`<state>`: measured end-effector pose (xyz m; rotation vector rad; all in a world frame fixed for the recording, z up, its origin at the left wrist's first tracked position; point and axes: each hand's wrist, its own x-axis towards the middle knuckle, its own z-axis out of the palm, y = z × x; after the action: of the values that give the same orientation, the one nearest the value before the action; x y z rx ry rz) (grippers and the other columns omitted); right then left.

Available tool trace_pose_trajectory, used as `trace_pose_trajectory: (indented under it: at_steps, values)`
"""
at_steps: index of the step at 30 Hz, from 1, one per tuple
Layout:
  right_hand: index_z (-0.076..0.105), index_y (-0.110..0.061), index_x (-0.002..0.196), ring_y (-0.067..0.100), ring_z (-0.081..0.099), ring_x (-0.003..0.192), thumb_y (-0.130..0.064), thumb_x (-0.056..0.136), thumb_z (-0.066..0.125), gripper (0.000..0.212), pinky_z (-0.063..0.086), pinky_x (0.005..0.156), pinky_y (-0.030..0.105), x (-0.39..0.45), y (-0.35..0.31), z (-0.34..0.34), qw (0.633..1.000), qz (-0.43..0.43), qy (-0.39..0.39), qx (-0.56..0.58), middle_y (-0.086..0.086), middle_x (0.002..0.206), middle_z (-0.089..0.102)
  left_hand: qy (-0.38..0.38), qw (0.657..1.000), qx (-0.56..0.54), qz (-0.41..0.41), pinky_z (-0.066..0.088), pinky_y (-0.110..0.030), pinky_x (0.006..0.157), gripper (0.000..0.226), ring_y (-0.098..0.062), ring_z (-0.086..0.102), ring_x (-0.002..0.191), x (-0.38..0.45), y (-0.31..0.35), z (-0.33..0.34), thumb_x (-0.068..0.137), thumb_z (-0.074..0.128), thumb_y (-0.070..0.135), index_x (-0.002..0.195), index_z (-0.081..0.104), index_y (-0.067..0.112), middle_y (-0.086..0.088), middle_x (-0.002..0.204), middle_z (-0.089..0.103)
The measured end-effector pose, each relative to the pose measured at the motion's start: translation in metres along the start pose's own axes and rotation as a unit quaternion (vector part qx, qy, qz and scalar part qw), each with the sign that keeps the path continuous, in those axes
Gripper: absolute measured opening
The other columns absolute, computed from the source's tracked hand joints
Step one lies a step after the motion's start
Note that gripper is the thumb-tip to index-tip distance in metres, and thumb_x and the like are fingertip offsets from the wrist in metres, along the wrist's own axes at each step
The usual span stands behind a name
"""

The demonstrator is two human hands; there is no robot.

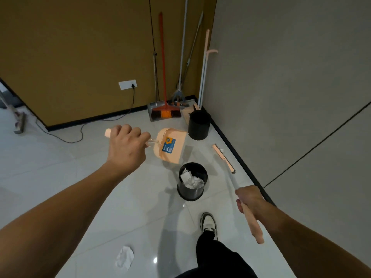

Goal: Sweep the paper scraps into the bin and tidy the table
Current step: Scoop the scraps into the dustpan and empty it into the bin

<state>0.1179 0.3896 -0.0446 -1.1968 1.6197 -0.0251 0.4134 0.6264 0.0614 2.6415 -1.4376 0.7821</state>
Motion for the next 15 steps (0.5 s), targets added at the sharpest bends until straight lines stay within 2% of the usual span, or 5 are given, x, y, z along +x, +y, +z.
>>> trace_pose_trajectory:
  at_steps: [5, 9, 12, 15]
  values:
    - [0.059, 0.006, 0.089, 0.023, 0.056, 0.053, -0.004, 0.089, 0.057, 0.01, 0.05, 0.051, 0.029, 0.066, -0.062, 0.011, 1.0, 0.006, -0.018, -0.01, 0.017, 0.072, 0.059, -0.019, 0.998, 0.008, -0.052, 0.028, -0.038, 0.068, 0.004, -0.026, 0.041, 0.069, 0.034, -0.013, 0.059, 0.079, 0.065, 0.015, 0.082, 0.064, 0.017, -0.002, 0.068, 0.057]
    - [0.055, 0.001, 0.09, 0.023, 0.054, 0.059, -0.002, 0.091, 0.052, 0.005, 0.051, 0.057, 0.033, 0.136, -0.125, 0.024, 0.999, 0.037, -0.039, 0.005, 0.017, 0.08, 0.054, -0.108, 0.99, 0.02, -0.09, 0.031, -0.039, 0.071, 0.013, -0.028, 0.046, 0.072, 0.084, -0.009, 0.121, 0.077, 0.07, 0.019, 0.088, 0.063, 0.018, -0.002, 0.071, 0.059]
    - [0.055, 0.001, 0.088, 0.022, 0.053, 0.058, -0.002, 0.091, 0.05, 0.007, 0.05, 0.058, 0.033, 0.197, -0.178, 0.029, 0.997, 0.07, -0.035, -0.001, 0.016, 0.078, 0.053, -0.177, 0.974, 0.01, -0.145, 0.034, -0.041, 0.073, 0.015, -0.032, 0.05, 0.074, 0.127, -0.003, 0.171, 0.075, 0.072, 0.02, 0.089, 0.066, 0.016, -0.004, 0.073, 0.062]
    - [0.056, 0.001, 0.086, 0.022, 0.056, 0.055, -0.001, 0.091, 0.051, 0.007, 0.05, 0.051, 0.029, 0.251, -0.222, 0.029, 0.994, 0.101, -0.041, -0.019, 0.018, 0.072, 0.057, -0.215, 0.957, 0.003, -0.192, 0.034, -0.042, 0.076, 0.017, -0.033, 0.053, 0.077, 0.16, 0.002, 0.21, 0.074, 0.075, 0.02, 0.09, 0.068, 0.017, -0.004, 0.075, 0.063]
